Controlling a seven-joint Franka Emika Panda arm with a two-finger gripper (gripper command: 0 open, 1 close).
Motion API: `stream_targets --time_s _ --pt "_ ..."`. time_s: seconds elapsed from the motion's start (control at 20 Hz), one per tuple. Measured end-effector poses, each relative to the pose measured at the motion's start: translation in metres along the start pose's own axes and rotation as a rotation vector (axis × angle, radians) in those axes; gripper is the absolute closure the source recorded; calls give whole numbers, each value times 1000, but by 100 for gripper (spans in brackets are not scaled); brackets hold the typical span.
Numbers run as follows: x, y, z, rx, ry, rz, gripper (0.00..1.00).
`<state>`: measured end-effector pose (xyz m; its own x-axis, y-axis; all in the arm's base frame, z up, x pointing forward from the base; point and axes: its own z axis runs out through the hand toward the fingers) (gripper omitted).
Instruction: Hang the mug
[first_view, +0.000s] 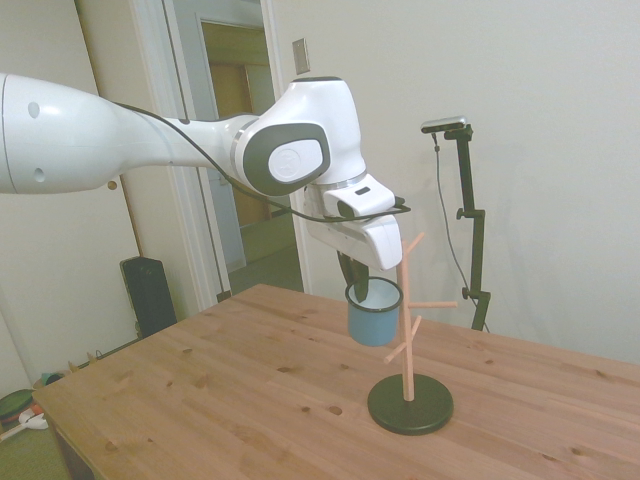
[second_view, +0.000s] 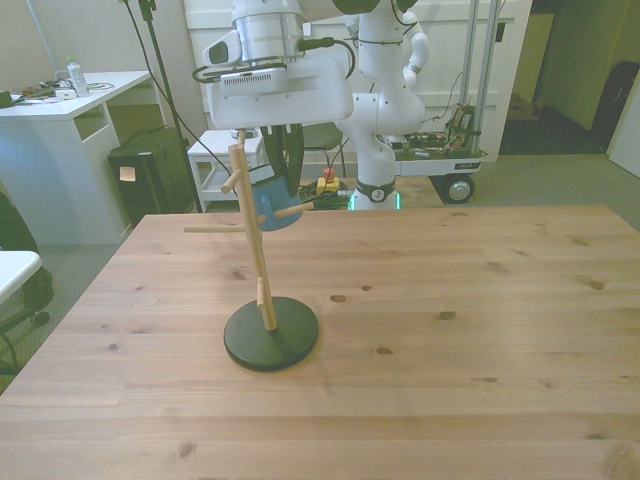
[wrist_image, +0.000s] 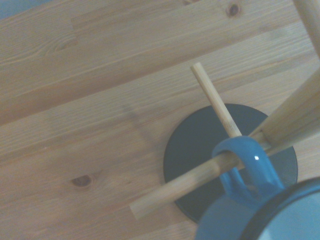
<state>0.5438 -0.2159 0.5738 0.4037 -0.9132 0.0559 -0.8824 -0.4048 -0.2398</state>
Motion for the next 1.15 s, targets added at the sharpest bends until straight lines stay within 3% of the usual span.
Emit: stream_targets --time_s 0.7,0.9,1.15 --pt "-20 1 -8 6 -5 -27 0" --pt "-52 -11 -14 6 -3 -75 0" --pt "-118 -26 -8 -25 13 -156 0"
